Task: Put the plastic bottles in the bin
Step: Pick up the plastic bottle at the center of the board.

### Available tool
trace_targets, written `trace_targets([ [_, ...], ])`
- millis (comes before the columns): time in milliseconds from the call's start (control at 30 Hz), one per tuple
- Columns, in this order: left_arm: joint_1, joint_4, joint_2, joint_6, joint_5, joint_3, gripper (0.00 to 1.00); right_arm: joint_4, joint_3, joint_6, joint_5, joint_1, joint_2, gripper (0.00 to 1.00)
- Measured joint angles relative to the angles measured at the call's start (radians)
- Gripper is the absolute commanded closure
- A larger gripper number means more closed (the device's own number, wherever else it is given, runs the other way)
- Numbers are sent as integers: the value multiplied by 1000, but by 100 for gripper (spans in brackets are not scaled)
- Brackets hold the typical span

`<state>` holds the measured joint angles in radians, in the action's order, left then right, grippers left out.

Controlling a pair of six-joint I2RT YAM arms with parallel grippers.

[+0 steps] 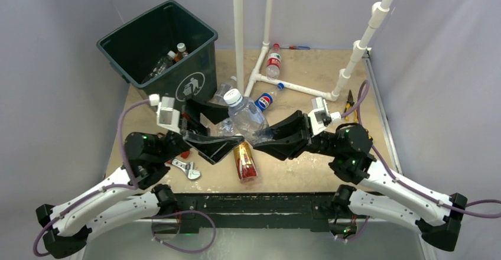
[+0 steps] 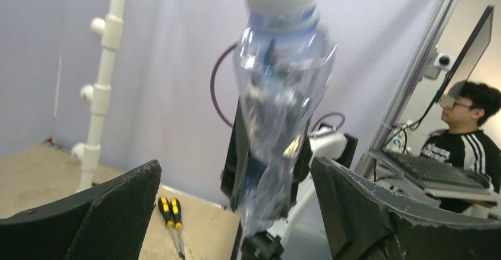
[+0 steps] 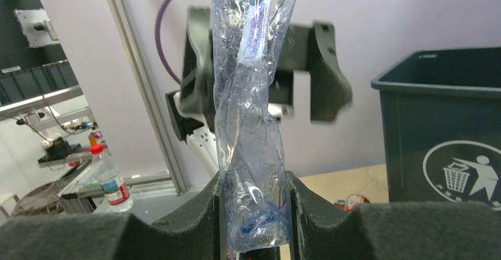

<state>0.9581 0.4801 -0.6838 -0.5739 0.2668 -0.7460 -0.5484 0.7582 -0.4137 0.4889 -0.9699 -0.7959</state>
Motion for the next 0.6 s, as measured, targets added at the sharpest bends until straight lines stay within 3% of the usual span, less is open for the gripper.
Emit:
trace_targets([
  [300,0,-70,12,83,-68,-254,1,131,-48,73,1,0,61,95],
  [600,0,-110,-123,88,-10,-296,9,138,-71,77,2,0,62,96],
])
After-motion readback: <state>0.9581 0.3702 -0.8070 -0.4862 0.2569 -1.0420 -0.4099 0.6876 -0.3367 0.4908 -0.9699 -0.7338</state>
